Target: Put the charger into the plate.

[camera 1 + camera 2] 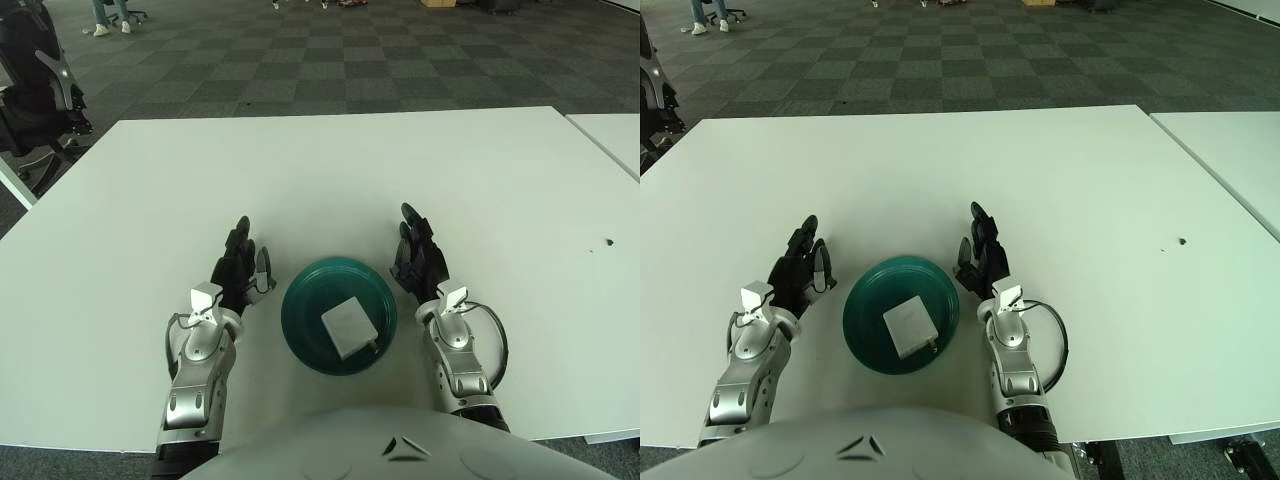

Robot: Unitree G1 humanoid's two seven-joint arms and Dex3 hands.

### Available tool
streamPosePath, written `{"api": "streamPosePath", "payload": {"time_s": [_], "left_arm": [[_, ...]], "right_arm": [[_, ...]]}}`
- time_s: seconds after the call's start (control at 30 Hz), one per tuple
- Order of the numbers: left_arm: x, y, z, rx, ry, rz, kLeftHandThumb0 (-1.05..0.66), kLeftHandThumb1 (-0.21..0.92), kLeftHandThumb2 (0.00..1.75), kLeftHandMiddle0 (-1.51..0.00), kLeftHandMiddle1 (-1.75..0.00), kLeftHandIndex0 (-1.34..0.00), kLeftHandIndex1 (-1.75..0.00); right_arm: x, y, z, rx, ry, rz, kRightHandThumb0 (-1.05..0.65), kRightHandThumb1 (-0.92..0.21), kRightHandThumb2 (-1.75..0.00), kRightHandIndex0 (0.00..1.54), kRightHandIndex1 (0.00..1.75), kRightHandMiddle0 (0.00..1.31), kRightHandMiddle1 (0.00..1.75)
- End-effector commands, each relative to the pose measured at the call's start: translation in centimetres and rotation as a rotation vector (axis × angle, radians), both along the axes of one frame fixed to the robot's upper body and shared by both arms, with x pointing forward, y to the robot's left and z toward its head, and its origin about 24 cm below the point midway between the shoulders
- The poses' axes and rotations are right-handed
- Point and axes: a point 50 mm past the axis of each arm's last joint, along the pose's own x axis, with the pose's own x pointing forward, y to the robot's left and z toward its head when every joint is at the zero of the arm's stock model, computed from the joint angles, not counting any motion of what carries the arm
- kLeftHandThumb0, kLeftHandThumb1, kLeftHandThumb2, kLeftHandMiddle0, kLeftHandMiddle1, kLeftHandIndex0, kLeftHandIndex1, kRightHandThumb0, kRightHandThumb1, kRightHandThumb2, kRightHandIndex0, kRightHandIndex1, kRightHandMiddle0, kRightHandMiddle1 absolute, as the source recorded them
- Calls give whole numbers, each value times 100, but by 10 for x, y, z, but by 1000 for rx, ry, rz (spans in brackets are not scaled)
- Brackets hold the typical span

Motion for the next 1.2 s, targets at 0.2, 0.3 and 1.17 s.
{"api": "streamPosePath", "payload": {"time_s": [0.2,0.3,1.17], "left_arm": [[-7,11,-30,30,37,25,-98,92,107,-13,-1,0,-43],[-12,16,-38,42,37,24,-98,92,107,-15,-2,0,-51],[-25,1,-56,1,8,25,-95,92,107,-26,-4,0,-63]], "right_arm": [[-36,-17,-49,-3,303,-67,-75,-92,-85,7,2,0,40],[-36,-17,-49,-3,303,-68,-74,-92,-85,8,2,0,44],[-37,-32,-47,-17,313,-125,-69,-92,-79,19,4,0,59]]}}
